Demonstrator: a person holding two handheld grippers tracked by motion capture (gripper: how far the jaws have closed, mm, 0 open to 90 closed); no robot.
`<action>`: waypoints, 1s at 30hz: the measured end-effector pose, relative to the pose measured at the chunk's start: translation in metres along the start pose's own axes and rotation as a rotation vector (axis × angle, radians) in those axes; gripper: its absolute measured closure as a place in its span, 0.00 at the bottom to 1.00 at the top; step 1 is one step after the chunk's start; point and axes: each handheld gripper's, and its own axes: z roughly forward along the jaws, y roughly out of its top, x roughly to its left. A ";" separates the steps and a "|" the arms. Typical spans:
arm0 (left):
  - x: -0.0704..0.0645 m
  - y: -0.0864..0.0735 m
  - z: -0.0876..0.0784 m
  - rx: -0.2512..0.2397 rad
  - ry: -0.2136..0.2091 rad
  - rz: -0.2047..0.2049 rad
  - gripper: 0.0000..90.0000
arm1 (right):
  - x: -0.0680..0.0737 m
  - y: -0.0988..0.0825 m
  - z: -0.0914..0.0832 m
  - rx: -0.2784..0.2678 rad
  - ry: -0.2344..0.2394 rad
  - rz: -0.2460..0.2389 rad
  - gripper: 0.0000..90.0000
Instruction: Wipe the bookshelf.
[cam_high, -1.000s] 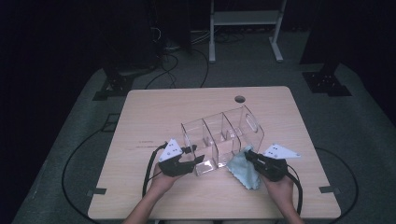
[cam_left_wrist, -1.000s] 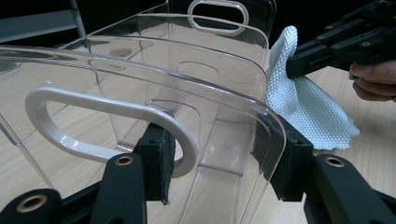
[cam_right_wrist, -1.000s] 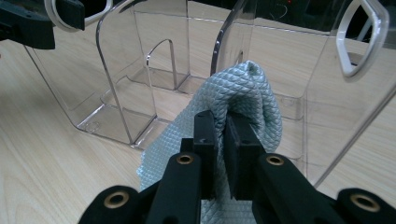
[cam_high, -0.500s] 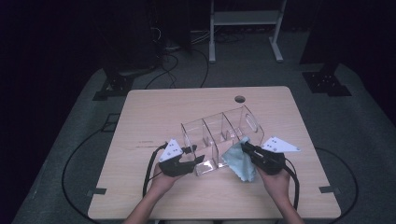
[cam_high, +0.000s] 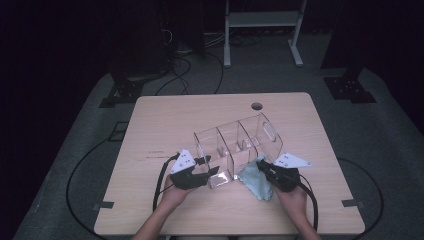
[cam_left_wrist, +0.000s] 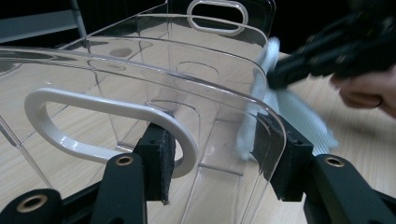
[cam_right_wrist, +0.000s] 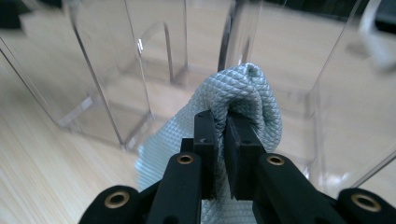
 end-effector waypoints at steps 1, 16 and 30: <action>0.000 0.000 0.000 -0.001 0.001 -0.001 0.54 | 0.001 0.005 -0.004 -0.022 -0.003 -0.005 0.92; -0.001 0.000 0.001 -0.002 -0.002 -0.001 0.54 | -0.002 -0.011 0.011 0.059 0.003 0.006 0.92; -0.002 0.000 0.001 -0.002 0.000 -0.002 0.54 | -0.002 -0.018 0.018 0.098 -0.004 0.009 0.92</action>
